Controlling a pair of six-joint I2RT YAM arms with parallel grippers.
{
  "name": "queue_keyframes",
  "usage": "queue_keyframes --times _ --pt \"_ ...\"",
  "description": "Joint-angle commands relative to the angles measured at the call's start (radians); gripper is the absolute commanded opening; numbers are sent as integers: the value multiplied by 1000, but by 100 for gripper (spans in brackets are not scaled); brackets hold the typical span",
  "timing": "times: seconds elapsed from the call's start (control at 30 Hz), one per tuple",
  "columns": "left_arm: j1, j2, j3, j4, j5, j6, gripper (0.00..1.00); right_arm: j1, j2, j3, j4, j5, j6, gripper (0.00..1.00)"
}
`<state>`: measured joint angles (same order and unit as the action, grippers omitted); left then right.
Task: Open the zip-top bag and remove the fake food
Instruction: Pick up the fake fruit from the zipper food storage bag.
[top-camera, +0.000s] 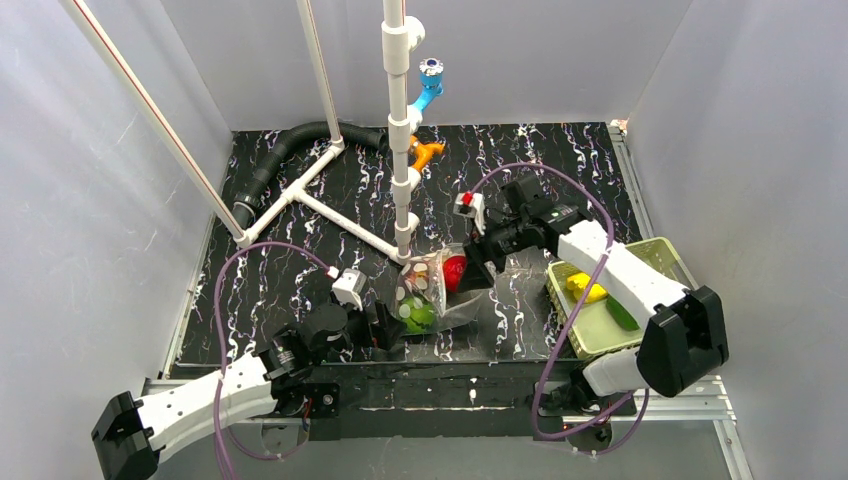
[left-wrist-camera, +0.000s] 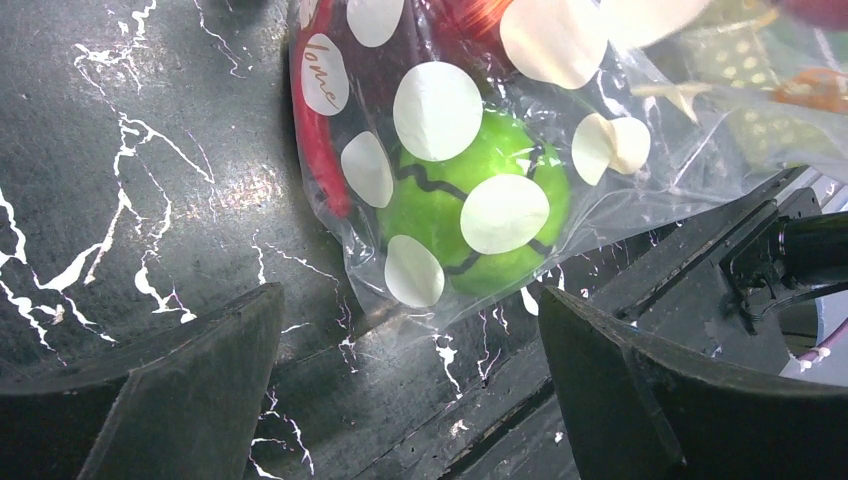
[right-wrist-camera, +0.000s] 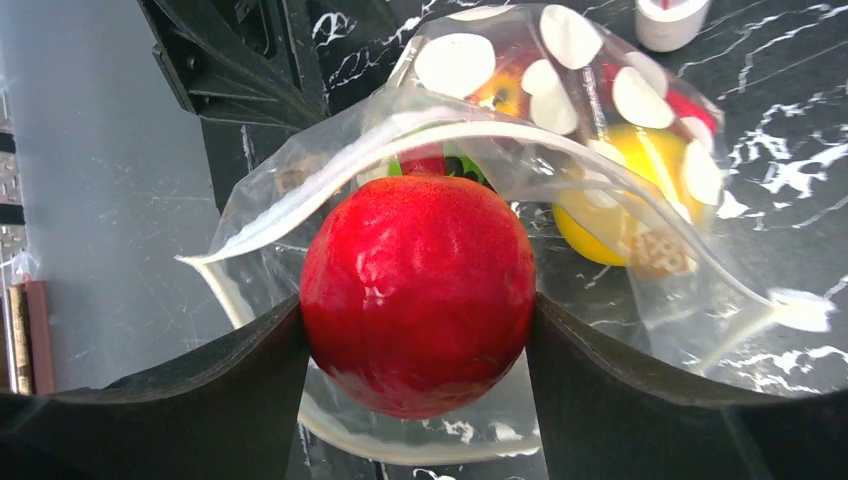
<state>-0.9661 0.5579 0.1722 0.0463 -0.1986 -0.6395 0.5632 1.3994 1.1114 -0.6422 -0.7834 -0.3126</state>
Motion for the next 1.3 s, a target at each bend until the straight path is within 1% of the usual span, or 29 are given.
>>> queue_keyframes --times 0.0,0.23,0.37,0.43,0.57,0.67,0.77,1.27 --pt "-5 -16 26 -17 -26 15 98 -42 -83 12 6 -71 -29 14" --pt "-5 -27 36 -27 -27 -9 98 -82 -123 -6 -16 -19 -80 14" --pt "-5 -67 36 -41 -52 -46 98 -106 -160 -33 -31 3 -128 14" --pt "-5 -91 36 -86 -75 -79 98 -119 -183 -50 -38 6 -149 14" --pt "-5 -150 41 -109 -101 -114 98 -139 -222 -84 -51 19 -196 14" --pt "-5 -191 47 -114 -94 -120 98 -162 -242 -98 -76 10 -232 14" --pt "-5 -214 55 -121 -83 -124 98 -197 -258 -96 -114 -34 -272 15" --pt "-5 -177 101 -130 -44 -127 98 -304 -301 -116 -193 -74 -363 17"
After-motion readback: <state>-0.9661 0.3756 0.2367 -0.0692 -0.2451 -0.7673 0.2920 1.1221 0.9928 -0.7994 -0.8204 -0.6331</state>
